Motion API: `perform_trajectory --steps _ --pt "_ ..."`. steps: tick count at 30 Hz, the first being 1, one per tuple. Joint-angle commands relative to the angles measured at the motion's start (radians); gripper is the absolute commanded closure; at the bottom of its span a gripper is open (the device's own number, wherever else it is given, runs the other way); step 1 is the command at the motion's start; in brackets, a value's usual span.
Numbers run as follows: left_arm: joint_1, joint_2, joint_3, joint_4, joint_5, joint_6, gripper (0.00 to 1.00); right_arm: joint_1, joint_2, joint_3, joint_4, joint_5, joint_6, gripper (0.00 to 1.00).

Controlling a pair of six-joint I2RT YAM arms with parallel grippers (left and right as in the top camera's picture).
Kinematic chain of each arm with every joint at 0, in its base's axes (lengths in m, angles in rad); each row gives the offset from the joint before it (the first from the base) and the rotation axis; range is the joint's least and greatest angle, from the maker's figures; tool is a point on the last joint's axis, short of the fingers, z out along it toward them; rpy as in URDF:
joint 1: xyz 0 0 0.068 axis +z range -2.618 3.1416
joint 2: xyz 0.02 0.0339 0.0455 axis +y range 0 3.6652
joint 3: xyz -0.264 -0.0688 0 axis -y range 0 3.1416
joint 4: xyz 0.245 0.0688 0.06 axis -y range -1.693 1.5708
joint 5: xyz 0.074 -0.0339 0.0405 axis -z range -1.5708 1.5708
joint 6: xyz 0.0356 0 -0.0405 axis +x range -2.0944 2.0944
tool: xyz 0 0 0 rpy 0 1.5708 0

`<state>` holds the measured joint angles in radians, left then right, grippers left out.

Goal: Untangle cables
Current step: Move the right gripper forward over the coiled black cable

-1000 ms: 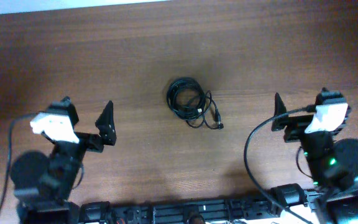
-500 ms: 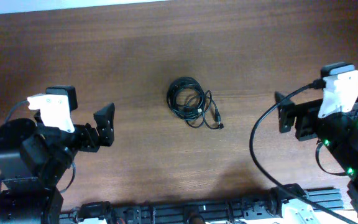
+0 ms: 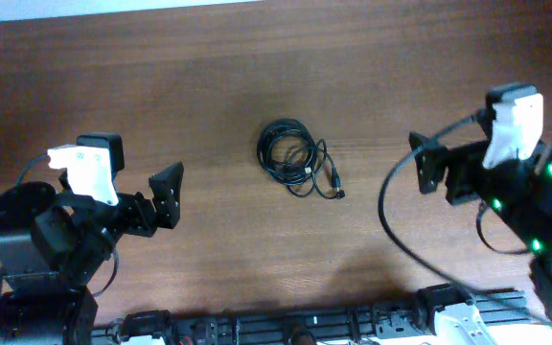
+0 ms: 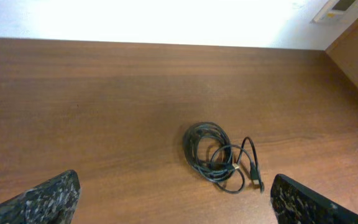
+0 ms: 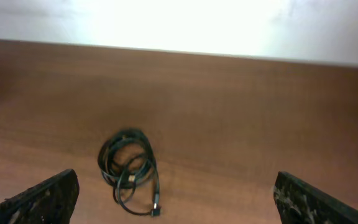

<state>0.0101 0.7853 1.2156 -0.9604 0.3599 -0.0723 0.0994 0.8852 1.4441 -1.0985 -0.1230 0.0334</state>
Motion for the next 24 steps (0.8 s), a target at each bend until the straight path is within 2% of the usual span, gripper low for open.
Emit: perform_trajectory --steps 1,8,13,16,20,24 --pt "0.004 0.027 0.018 0.018 0.022 0.01 0.01 0.005 0.13 0.011 -0.013 -0.013 0.084 0.01" --pt "0.004 0.047 0.018 0.021 0.031 0.009 0.01 0.005 0.354 0.011 0.001 -0.161 0.084 0.01" --pt "0.004 0.047 0.018 0.048 0.105 0.009 0.01 0.007 0.472 0.011 -0.03 -0.302 0.094 0.01" --pt "0.004 0.047 0.018 0.081 0.173 -0.024 0.01 0.027 0.551 0.01 -0.066 -0.273 0.133 0.0" --pt "0.004 0.047 0.018 0.094 0.175 -0.072 0.01 0.082 0.632 0.009 -0.076 -0.257 0.142 0.0" --pt "0.004 0.047 0.018 0.092 0.185 -0.072 0.01 0.15 0.689 0.009 -0.066 -0.139 0.289 0.0"
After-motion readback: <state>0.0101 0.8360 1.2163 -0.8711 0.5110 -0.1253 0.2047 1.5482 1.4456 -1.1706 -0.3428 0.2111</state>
